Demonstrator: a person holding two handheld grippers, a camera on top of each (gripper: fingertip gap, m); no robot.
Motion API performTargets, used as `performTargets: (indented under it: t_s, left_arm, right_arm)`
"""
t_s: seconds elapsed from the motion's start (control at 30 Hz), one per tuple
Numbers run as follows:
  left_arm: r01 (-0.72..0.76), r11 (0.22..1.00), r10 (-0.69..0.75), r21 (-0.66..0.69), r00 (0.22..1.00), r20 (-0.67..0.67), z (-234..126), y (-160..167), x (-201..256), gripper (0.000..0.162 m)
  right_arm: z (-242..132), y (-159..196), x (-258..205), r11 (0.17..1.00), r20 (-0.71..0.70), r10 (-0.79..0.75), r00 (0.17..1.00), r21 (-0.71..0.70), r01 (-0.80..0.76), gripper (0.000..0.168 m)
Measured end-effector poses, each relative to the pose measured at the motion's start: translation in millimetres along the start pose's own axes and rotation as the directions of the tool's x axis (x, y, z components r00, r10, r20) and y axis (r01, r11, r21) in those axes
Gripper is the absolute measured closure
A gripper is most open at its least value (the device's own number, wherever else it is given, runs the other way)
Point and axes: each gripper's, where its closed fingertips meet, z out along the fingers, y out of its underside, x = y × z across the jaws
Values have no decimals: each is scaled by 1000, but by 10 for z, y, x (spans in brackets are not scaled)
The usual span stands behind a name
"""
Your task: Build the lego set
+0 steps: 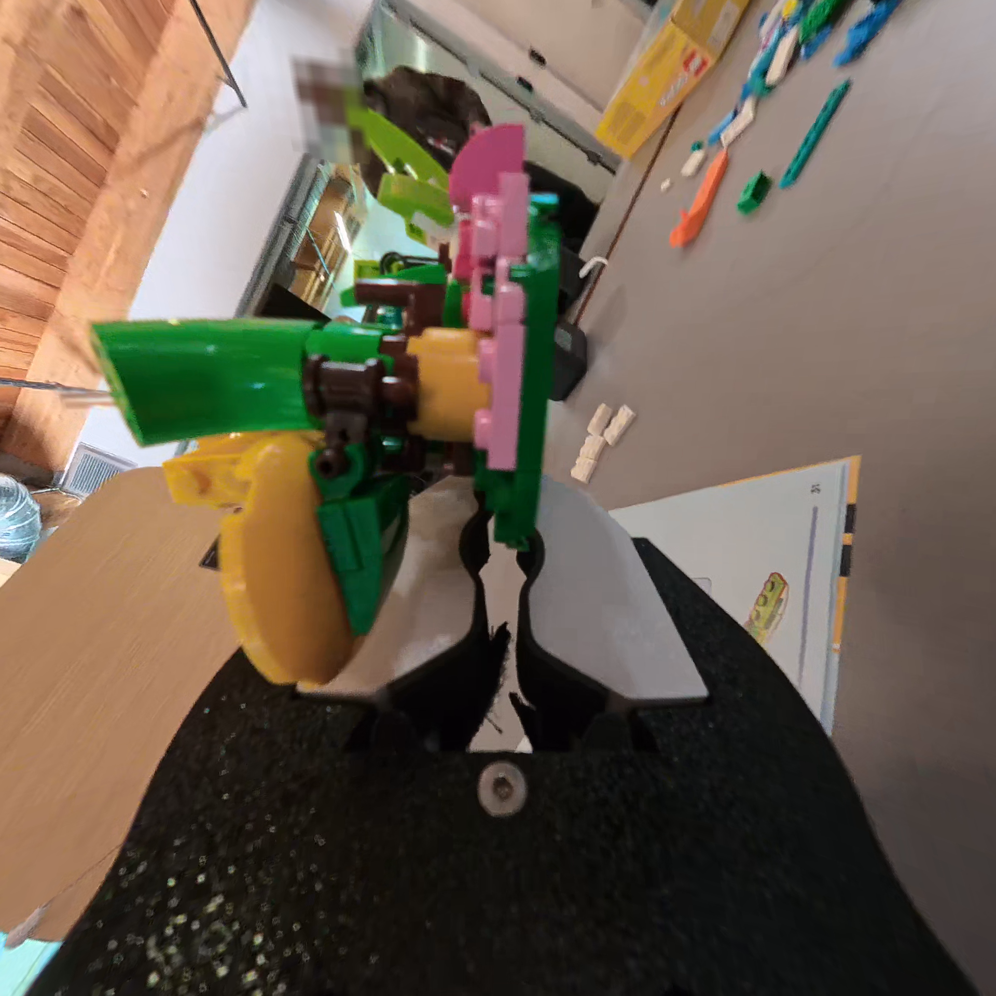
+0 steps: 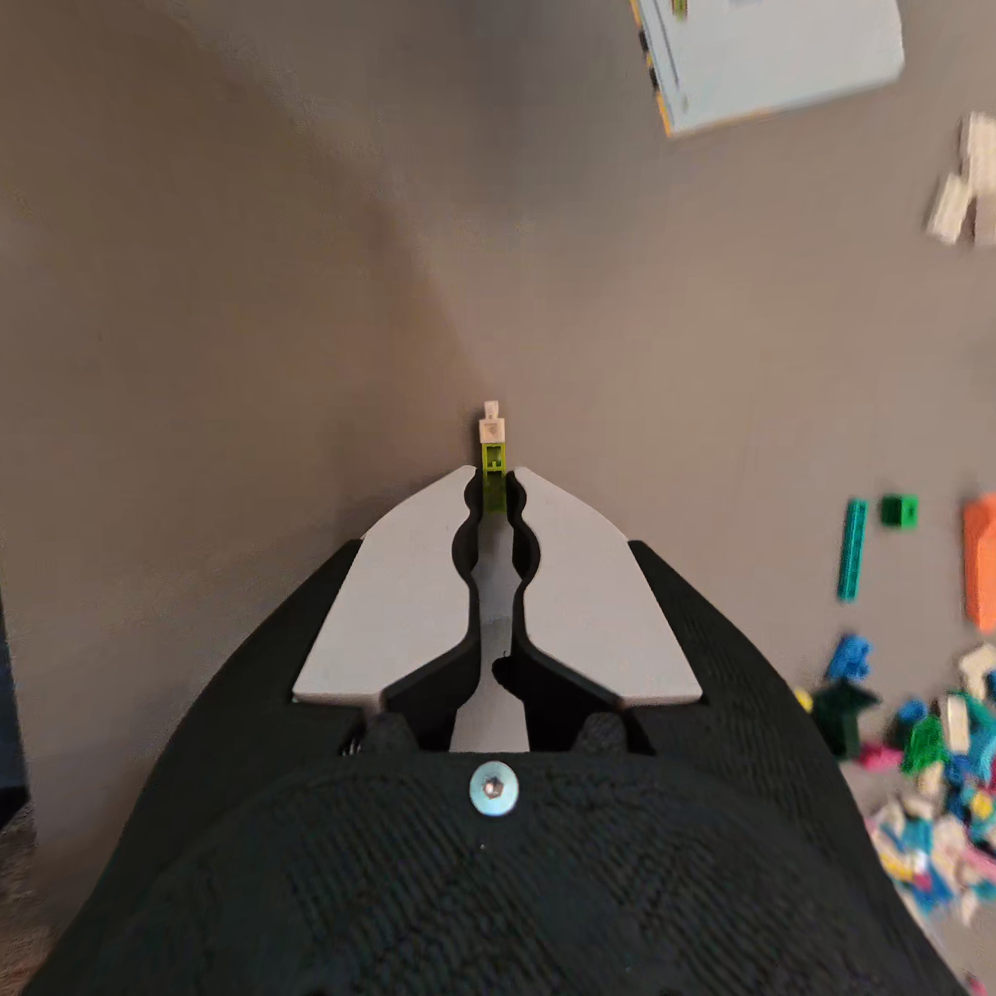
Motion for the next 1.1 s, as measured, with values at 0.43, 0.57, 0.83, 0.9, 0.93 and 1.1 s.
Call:
performTargets:
  t_s: [0.43, 0.57, 0.83, 0.9, 0.93, 1.1]
  left_arm:
    - [-367, 929, 368, 45, 929, -39, -62, -288, 373, 157]
    - [-320, 943, 329, 91, 936, -126, -106, -422, 568, 157]
    - [-192, 977, 210, 95, 945, -250, -134, -449, 693, 157]
    - [-174, 980, 193, 95, 944, -269, -142, -459, 714, 157]
    - [-167, 982, 187, 93, 944, -274, -143, -462, 719, 157]
    - [-165, 983, 182, 81, 942, -282, -145, -442, 720, 158]
  right_arm:
    - [-307, 5, 141, 976, -216, 208, 954, 113, -187, 146]
    - [-476, -532, 361, 957, -528, 38, 848, 264, 122, 150]
    - [-289, -878, 231, 795, -789, -406, 460, -57, 604, 152]
    - [-250, -896, 233, 765, -804, -444, 396, -110, 634, 149]
    - [-215, -881, 250, 762, -802, -458, 383, -133, 633, 148]
    - [-136, -836, 357, 771, -815, -457, 356, -163, 616, 147]
